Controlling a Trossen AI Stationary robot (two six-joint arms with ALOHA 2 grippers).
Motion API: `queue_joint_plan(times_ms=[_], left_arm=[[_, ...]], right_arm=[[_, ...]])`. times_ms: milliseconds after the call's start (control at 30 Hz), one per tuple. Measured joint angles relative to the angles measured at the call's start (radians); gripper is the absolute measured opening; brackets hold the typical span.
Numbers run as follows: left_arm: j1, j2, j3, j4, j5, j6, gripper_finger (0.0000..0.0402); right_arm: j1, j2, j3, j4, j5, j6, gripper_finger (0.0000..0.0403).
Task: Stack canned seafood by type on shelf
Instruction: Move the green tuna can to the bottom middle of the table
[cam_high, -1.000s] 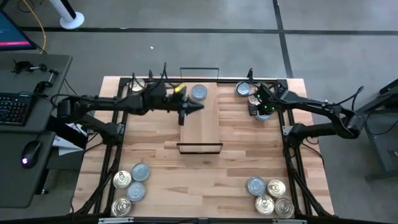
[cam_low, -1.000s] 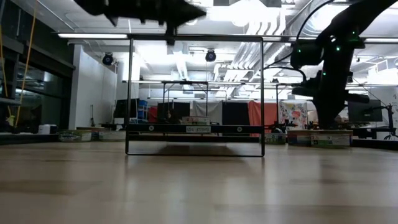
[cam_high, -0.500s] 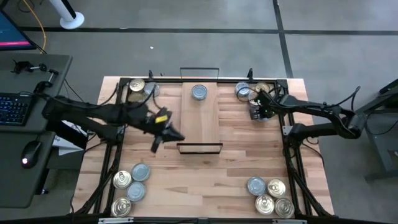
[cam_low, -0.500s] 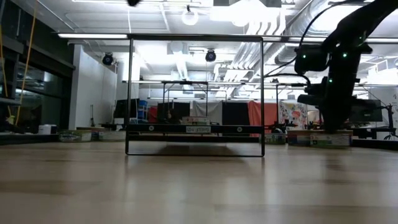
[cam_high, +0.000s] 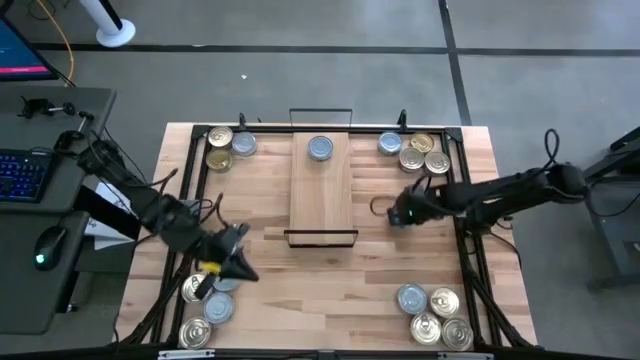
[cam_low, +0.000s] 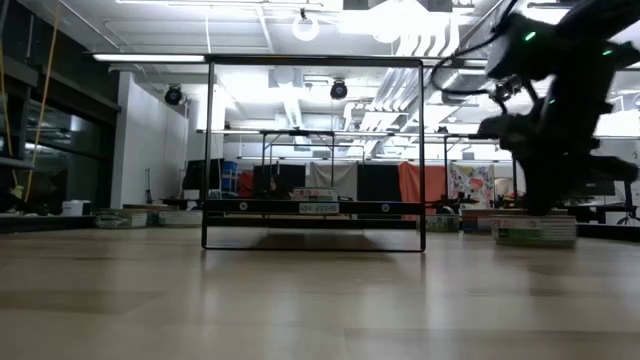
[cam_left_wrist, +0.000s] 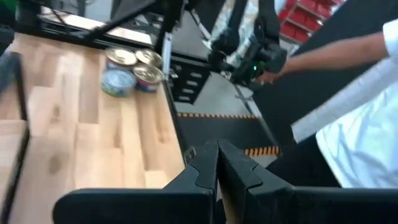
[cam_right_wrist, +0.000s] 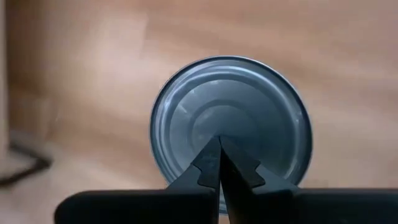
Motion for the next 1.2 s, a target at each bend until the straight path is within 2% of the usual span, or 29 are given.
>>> queue_joint_plan(times_ms=[267,533,700,1000,1100,1200], left_arm=[[-0.115,0.078,0.0,0.047,-0.147,-0.036,0.0],[-0.139,0.262,-0.001,0.208,-0.231,-0.124,0.0],[-0.139,0.384,-0.001,0.288,-0.248,-0.21,0.0],[-0.135,0.583,-0.001,0.335,-0.312,-0.355,0.0],[-0.122,0.641,-0.001,0.335,-0.312,-0.357,0.0],[-0.099,0.687,-0.001,0.34,-0.314,-0.345,0.0]], right_arm=[[0.304,0.034,-0.001,0.134,0.024,0.259,0.0],[0.443,0.22,0.02,0.434,0.061,0.299,0.0],[0.481,0.39,0.164,0.472,0.058,0.164,0.0],[0.495,0.713,0.569,0.462,0.052,-0.194,0.0],[0.489,0.772,0.696,0.431,0.047,-0.349,0.0],[0.488,0.768,0.797,0.344,0.05,-0.46,0.0]])
